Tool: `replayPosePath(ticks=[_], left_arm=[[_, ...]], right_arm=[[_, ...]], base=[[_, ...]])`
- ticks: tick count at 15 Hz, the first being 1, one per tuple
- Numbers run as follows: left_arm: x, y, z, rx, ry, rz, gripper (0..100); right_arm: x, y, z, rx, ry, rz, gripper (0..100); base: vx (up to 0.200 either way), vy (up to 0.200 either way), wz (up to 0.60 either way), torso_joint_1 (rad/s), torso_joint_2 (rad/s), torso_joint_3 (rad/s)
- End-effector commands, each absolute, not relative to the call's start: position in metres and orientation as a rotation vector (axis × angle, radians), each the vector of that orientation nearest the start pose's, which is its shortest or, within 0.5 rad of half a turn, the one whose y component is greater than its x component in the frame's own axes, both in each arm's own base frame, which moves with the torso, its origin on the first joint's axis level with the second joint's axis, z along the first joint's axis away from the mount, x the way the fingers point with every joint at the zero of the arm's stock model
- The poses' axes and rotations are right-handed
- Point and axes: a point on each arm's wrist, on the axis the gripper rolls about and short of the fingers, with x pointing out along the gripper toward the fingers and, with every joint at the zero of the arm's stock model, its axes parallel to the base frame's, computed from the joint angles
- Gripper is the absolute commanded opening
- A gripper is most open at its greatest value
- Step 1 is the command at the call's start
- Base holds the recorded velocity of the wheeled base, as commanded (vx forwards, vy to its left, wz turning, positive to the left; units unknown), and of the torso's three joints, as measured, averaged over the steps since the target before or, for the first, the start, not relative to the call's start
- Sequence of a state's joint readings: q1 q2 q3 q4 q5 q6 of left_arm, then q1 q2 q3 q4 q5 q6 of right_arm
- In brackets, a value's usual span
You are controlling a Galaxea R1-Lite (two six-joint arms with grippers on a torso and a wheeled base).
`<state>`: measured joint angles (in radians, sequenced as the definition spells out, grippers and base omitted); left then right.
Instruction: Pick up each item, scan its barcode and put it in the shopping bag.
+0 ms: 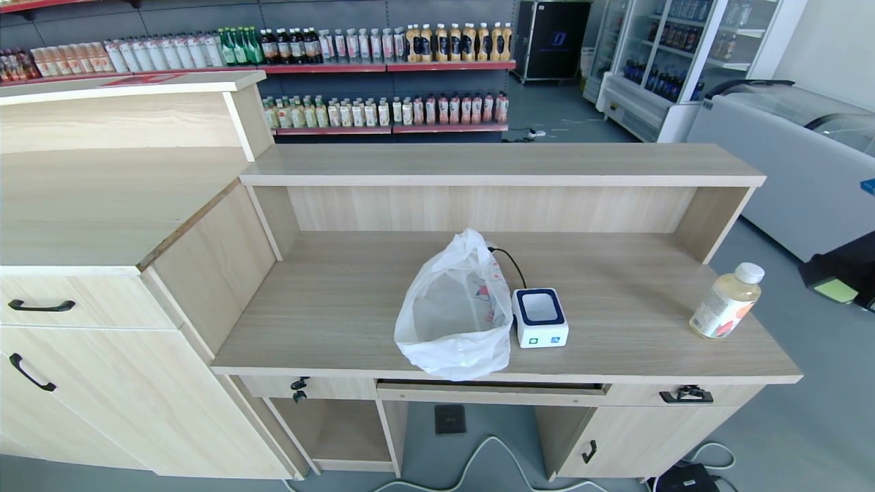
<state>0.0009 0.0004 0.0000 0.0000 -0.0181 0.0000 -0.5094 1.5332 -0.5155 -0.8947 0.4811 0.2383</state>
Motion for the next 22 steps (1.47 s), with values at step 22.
replayPosePath(ticks=[22], left_arm=[[-0.023, 0.000, 0.076, -0.002, 0.002, -0.017, 100]], right_arm=[[0.246, -0.085, 0.174, -0.143, 0.374, -0.099, 0]], base=[[0.000, 0.000, 0.19, 0.001, 0.00, 0.001]])
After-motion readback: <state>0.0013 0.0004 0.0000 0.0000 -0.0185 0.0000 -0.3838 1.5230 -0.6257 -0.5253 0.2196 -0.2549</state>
